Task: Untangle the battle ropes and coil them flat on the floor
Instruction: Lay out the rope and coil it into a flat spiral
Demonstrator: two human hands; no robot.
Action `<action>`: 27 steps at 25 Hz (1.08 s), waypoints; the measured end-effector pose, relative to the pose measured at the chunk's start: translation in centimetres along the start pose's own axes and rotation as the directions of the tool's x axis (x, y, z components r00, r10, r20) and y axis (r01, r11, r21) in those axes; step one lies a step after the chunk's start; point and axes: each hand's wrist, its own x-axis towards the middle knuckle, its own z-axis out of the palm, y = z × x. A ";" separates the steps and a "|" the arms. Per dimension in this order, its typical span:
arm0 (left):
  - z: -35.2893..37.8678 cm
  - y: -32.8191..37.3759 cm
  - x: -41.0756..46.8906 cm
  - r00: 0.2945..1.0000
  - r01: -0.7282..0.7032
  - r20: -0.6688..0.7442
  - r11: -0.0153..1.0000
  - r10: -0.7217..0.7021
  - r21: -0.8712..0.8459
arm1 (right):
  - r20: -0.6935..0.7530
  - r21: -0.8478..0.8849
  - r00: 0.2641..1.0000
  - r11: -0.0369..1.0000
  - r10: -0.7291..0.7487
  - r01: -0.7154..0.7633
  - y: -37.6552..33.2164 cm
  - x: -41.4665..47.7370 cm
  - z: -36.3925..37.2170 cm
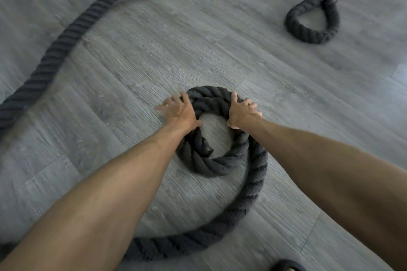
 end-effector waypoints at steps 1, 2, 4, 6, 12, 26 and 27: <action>-0.3 0.6 0.1 0.995 -0.085 -0.041 0.996 0.086 0.035 | -0.015 -0.022 0.998 0.998 -0.057 0.057 0.5 0.2 -0.1; -0.6 1.1 0.4 0.981 -0.179 -0.066 0.983 0.181 0.036 | -0.029 -0.044 0.991 0.990 -0.132 0.131 0.9 0.5 -0.2; -0.7 2.2 1.1 0.948 -0.314 -0.053 0.949 0.312 -0.023 | -0.054 -0.105 0.952 0.949 -0.303 0.296 1.6 1.3 -0.1; 0.0 2.9 1.3 0.945 -0.325 -0.056 0.945 0.323 -0.035 | -0.086 -0.151 0.896 0.895 -0.435 0.420 1.9 1.8 0.0; 0.4 2.2 1.1 0.987 -0.144 -0.073 0.989 0.140 -0.045 | -0.078 0.040 0.995 0.997 -0.060 0.063 5.2 2.1 1.6; -0.3 -0.4 2.7 0.988 -0.145 -0.052 0.988 0.148 0.058 | 0.049 0.090 0.999 0.996 -0.007 0.002 2.8 3.3 -0.4; -0.5 -0.4 3.2 0.978 -0.208 -0.032 0.978 0.208 0.013 | 0.041 0.048 0.994 0.994 -0.097 0.095 2.1 3.3 -0.7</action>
